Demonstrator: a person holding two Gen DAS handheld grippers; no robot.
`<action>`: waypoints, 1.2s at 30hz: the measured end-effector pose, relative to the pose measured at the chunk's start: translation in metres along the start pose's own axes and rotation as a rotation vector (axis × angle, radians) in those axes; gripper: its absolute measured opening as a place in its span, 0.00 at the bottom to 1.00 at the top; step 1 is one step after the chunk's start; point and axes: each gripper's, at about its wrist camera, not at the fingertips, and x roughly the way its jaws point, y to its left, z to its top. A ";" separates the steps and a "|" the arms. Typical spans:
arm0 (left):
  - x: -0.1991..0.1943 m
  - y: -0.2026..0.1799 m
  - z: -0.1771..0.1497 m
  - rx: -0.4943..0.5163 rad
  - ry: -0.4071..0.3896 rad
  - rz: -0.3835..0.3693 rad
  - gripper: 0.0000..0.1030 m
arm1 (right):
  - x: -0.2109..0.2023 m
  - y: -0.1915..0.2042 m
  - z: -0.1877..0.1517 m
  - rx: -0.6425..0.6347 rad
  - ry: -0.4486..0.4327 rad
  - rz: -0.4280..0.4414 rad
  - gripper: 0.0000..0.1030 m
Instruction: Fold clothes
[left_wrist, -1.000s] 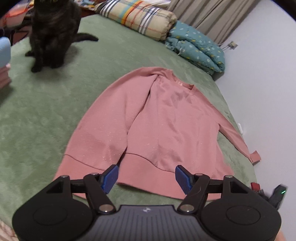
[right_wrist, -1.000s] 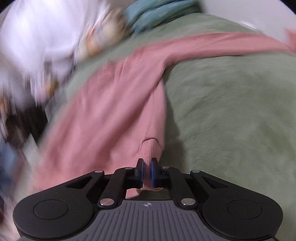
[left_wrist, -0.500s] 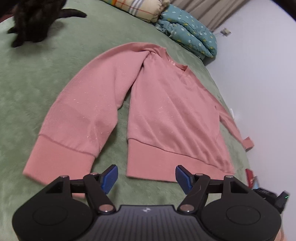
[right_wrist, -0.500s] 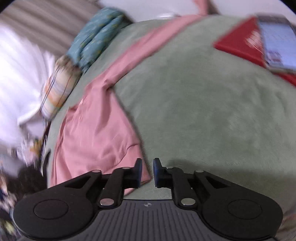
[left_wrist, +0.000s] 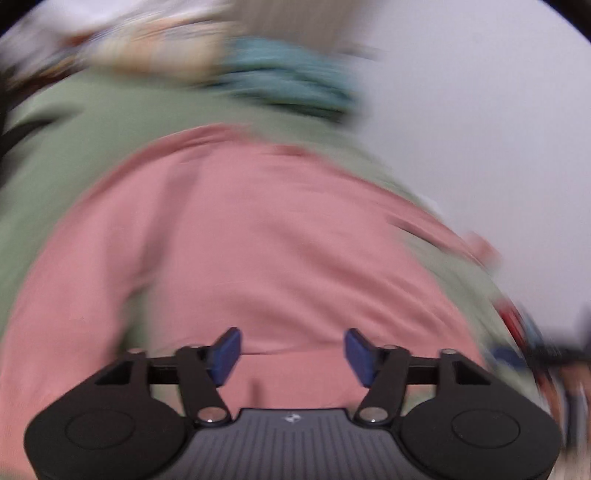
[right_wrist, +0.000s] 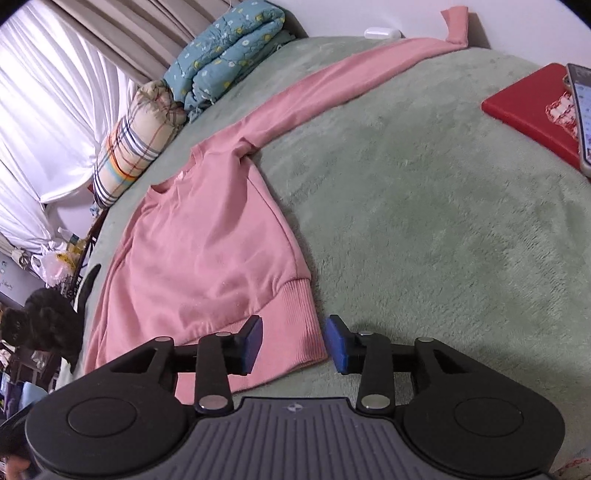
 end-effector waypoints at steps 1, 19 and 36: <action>0.002 -0.013 -0.003 0.092 -0.015 0.006 0.68 | 0.002 0.001 -0.003 0.003 0.004 -0.002 0.36; 0.020 0.110 -0.043 -0.666 0.041 0.066 0.81 | 0.029 0.022 0.005 -0.274 0.029 -0.123 0.52; -0.035 0.119 -0.020 -0.725 0.095 0.129 0.03 | 0.012 -0.019 -0.024 0.364 0.105 0.086 0.08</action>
